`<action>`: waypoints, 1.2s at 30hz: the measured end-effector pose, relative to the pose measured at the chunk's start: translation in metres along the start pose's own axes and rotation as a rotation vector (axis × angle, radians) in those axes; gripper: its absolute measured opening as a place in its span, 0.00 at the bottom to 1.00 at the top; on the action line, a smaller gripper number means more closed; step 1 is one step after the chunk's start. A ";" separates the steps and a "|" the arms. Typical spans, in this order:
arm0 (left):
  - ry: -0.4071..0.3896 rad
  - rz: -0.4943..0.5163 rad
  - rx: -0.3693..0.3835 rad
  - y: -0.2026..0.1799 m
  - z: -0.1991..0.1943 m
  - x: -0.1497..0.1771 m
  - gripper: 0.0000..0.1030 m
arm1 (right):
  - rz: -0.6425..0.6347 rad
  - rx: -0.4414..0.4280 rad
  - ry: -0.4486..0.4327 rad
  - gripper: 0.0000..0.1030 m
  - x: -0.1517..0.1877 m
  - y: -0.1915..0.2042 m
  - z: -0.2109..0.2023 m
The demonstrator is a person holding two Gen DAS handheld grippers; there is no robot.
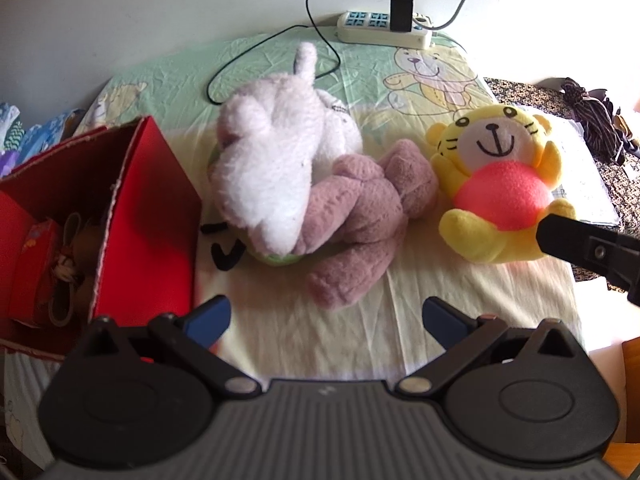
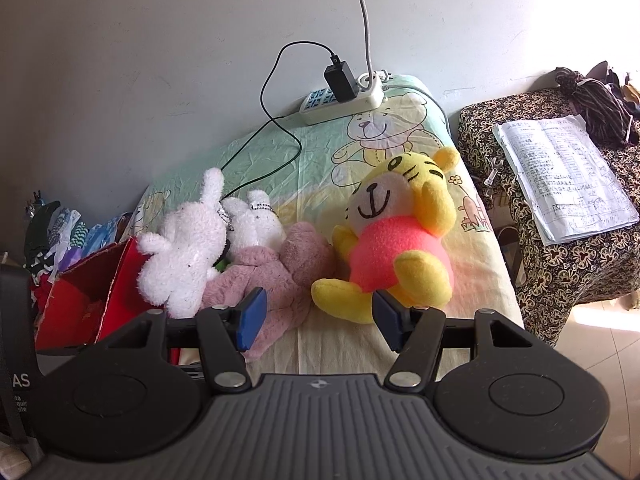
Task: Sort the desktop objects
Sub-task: 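Move the right gripper toward the yellow tiger plush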
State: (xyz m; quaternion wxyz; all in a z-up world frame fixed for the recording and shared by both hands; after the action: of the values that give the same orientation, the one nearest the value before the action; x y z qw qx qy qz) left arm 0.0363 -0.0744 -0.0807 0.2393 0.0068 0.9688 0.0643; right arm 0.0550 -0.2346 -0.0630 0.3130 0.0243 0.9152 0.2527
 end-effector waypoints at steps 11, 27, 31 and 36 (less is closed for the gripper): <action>0.011 0.011 -0.017 0.004 0.006 0.003 0.99 | 0.003 0.008 0.009 0.61 0.004 0.000 0.004; 0.018 0.053 -0.019 -0.008 0.014 0.000 0.99 | 0.033 0.006 0.029 0.61 0.003 -0.013 0.016; 0.023 0.064 -0.015 -0.015 0.017 -0.002 0.99 | 0.046 0.007 0.031 0.61 -0.001 -0.021 0.017; 0.024 0.095 0.088 -0.034 0.017 -0.006 0.94 | 0.072 -0.001 0.022 0.61 -0.010 -0.034 0.016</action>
State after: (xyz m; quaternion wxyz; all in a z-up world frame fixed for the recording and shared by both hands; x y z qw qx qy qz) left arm 0.0503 -0.1067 -0.0971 0.2240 0.0626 0.9720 0.0330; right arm 0.0769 -0.2590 -0.0845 0.2937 0.0544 0.9170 0.2645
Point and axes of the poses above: each gripper's, at about its wrist camera, not at the fingertips, and z roughly the way its jaws point, y to its left, x to its underside, the point moved 5 cm from there along z, roughly the way its jaws point, and after that the axes turned 8 degrees about z, right-handed, at the moved point
